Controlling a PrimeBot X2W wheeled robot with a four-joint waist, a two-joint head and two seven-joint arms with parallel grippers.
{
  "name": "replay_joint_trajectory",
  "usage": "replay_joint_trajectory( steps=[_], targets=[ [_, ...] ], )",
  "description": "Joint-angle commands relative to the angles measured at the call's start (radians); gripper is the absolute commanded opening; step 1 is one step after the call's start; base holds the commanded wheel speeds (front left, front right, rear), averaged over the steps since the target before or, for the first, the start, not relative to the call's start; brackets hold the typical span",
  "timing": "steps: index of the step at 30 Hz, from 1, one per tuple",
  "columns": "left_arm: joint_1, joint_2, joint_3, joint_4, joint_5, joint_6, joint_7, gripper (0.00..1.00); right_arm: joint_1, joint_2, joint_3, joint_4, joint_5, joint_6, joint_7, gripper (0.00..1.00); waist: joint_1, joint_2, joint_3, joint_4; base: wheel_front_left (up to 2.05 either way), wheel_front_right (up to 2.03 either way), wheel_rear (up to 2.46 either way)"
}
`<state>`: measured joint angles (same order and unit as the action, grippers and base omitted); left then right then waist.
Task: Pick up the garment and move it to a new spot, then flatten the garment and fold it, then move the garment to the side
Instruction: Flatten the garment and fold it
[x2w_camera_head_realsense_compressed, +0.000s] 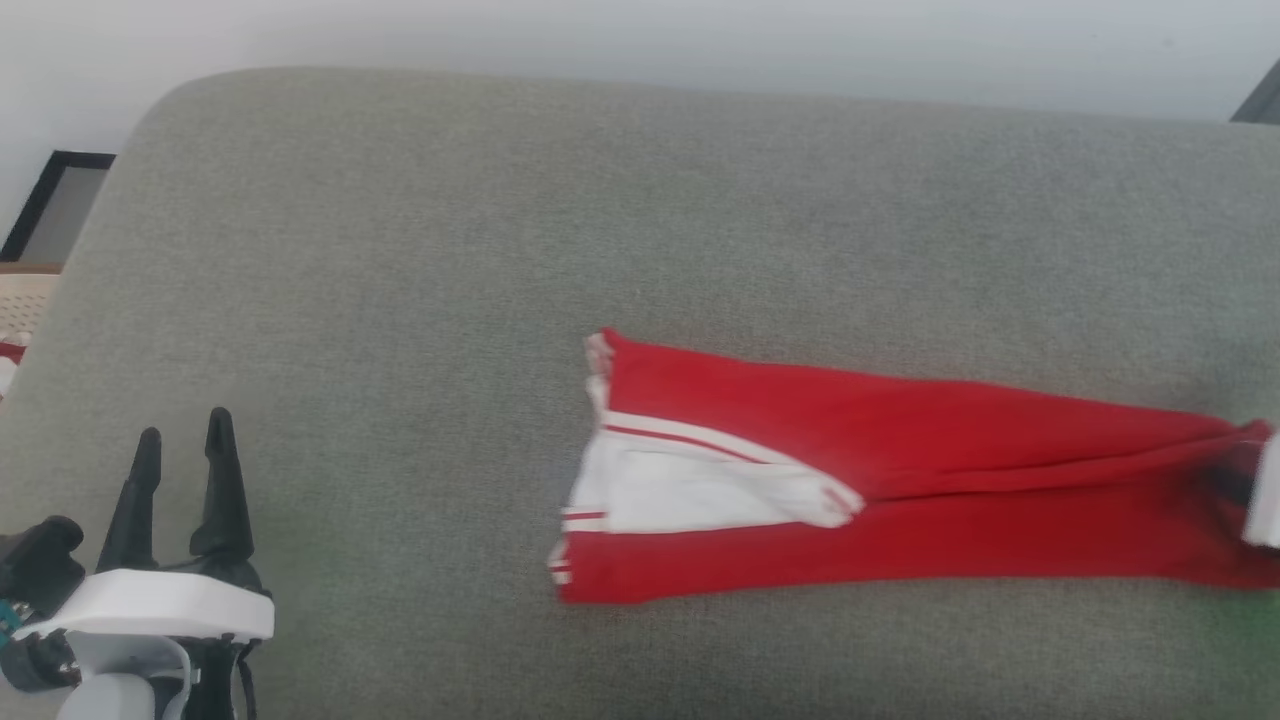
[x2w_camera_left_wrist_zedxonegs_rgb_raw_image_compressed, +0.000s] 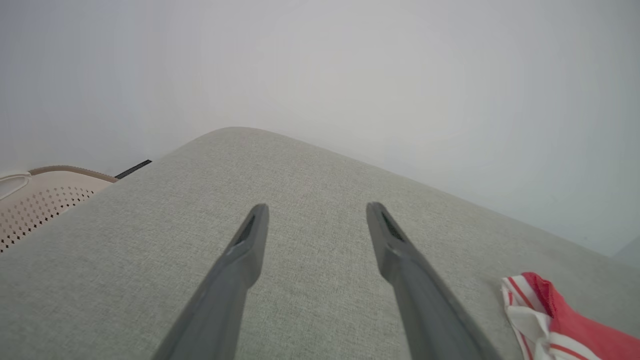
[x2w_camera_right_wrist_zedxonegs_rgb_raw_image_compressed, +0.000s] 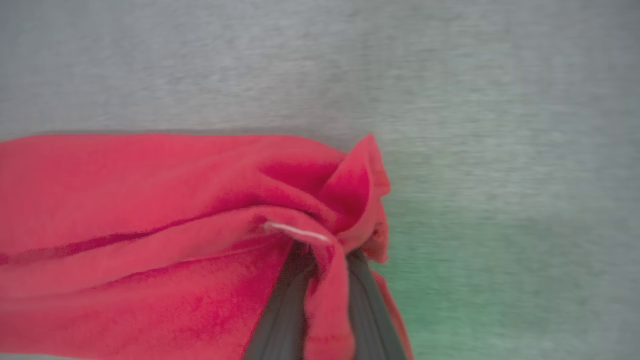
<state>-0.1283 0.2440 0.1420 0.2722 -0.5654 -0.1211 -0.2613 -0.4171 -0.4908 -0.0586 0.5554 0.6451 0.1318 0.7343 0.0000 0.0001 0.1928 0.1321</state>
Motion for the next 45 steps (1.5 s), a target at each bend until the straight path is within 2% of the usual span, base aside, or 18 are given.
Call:
replay_joint_trajectory(
  steps=[1,4,10,14,20,25,29,38,45],
  targets=[
    [-0.018,-0.009,0.009,0.004,0.008,-0.006,-0.004,1.00,-0.014,-0.022,-0.019,0.021,-0.015,-0.002,-0.014,0.00,0.0000,-0.0001,0.005,-0.007,0.00,0.00,0.00],
    [-0.023,-0.018,0.013,0.012,0.022,-0.009,-0.004,1.00,-0.032,-0.054,-0.046,0.065,-0.046,-0.002,-0.035,0.00,0.0000,-0.0001,0.010,-0.015,0.00,0.00,0.00],
    [-0.032,-0.018,-0.001,0.013,0.020,-0.010,-0.005,1.00,-0.064,-0.052,-0.028,0.073,-0.060,-0.002,-0.031,0.00,0.0000,-0.0001,0.008,-0.032,0.00,0.00,0.00],
    [-0.028,-0.011,-0.004,0.010,0.011,-0.010,-0.005,1.00,-0.045,-0.033,0.016,-0.009,0.001,-0.001,0.002,0.00,0.0000,-0.0001,0.001,-0.039,0.00,0.00,0.00],
    [-0.013,-0.006,-0.015,0.007,0.002,-0.010,-0.004,1.00,0.023,0.007,0.077,-0.215,0.107,-0.001,0.064,0.00,0.0000,-0.0001,-0.014,-0.036,0.00,0.00,0.00],
    [-0.013,-0.008,-0.032,0.009,-0.007,-0.010,-0.005,1.00,0.062,0.062,0.138,-0.346,0.098,-0.001,0.086,0.00,0.0000,-0.0001,-0.022,-0.016,0.00,0.00,0.00],
    [-0.025,-0.011,-0.053,0.017,-0.011,-0.010,-0.005,1.00,0.058,0.123,0.189,-0.395,0.074,-0.001,0.094,0.00,0.0000,-0.0001,-0.027,0.009,0.00,0.00,0.00],
    [-0.041,-0.016,-0.084,0.034,-0.022,-0.010,-0.004,1.00,0.012,0.238,0.308,-0.379,0.025,-0.001,0.079,0.00,0.0000,-0.0001,-0.042,0.066,0.00,0.00,0.00],
    [-0.052,-0.021,-0.114,0.047,-0.026,-0.010,-0.005,1.00,-0.058,0.314,0.393,-0.274,-0.020,-0.001,0.017,0.00,0.0000,-0.0001,-0.052,0.107,0.00,0.00,0.00]
  ],
)
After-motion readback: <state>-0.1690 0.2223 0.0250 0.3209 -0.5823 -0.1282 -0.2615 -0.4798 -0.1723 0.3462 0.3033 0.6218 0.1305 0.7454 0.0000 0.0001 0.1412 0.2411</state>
